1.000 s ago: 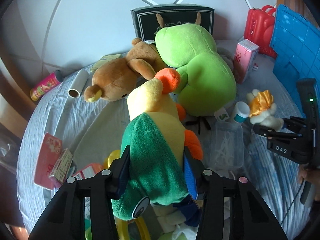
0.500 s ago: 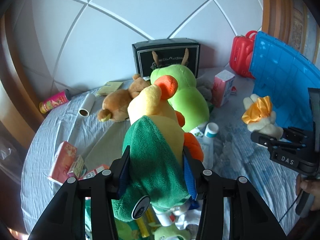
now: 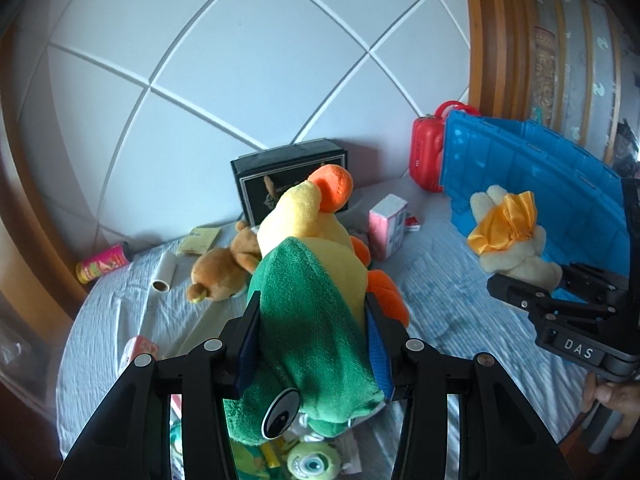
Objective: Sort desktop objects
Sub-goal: 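Lift and carry the bunny and duck plush over the blue crate, then open both tools to drop the two plush toys into the crate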
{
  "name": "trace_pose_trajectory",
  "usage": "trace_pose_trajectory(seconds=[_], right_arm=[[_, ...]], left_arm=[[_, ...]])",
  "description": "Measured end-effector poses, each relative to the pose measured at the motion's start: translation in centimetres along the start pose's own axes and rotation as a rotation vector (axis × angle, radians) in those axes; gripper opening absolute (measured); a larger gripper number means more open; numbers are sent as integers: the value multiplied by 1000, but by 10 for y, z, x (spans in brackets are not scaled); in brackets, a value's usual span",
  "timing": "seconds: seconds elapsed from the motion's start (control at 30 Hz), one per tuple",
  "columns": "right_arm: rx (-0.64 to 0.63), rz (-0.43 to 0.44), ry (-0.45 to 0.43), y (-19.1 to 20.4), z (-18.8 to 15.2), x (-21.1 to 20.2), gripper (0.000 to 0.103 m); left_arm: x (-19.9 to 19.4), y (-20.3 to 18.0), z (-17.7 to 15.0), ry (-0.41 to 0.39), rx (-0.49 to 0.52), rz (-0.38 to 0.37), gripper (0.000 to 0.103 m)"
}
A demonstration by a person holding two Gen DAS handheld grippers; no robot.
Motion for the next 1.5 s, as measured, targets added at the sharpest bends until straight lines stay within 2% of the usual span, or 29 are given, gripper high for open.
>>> trace_pose_trajectory(seconds=[0.23, 0.47, 0.63, 0.77, 0.97, 1.17, 1.2, 1.23, 1.3, 1.37, 1.4, 1.5], right_arm=[[13, -34, -101, -20, 25, -61, 41], [-1, -64, -248, -63, 69, -145, 41], [9, -129, -364, -126, 99, -214, 41], [40, -219, -383, -200, 111, -244, 41], [104, -324, -332, -306, 112, -258, 41], [157, -377, -290, -381, 116, -252, 42], [170, -381, -288, -390, 115, -252, 43], [182, -385, -286, -399, 114, -252, 48], [205, -376, -291, -412, 114, -252, 56], [210, -380, -313, -417, 114, -258, 72], [207, -386, -321, -419, 114, -259, 76], [202, -374, -332, -417, 115, -263, 77]], left_arm=[[-29, -63, 42, -85, 63, -80, 45], [-62, -133, 106, -192, 86, -128, 45], [-78, -210, 155, -268, 125, -181, 46], [-81, -284, 187, -303, 148, -246, 46], [-57, -385, 217, -274, 174, -320, 47], [-21, -446, 232, -215, 200, -326, 48], [-16, -454, 233, -206, 205, -322, 53], [-13, -459, 234, -198, 205, -316, 57], [-9, -466, 237, -195, 202, -300, 58], [-10, -470, 243, -206, 203, -281, 70], [-11, -471, 246, -211, 203, -272, 76], [-13, -473, 251, -217, 200, -256, 76]])
Point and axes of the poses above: each gripper's, at about its wrist camera, not at the fingertips, and x roughly the way its jaws point, y to its left, z to its top, the point moved 10 cm from there along x, roughly the way its jaws point, and after that the axes turned 3 degrees about x, right-handed, at the moved point
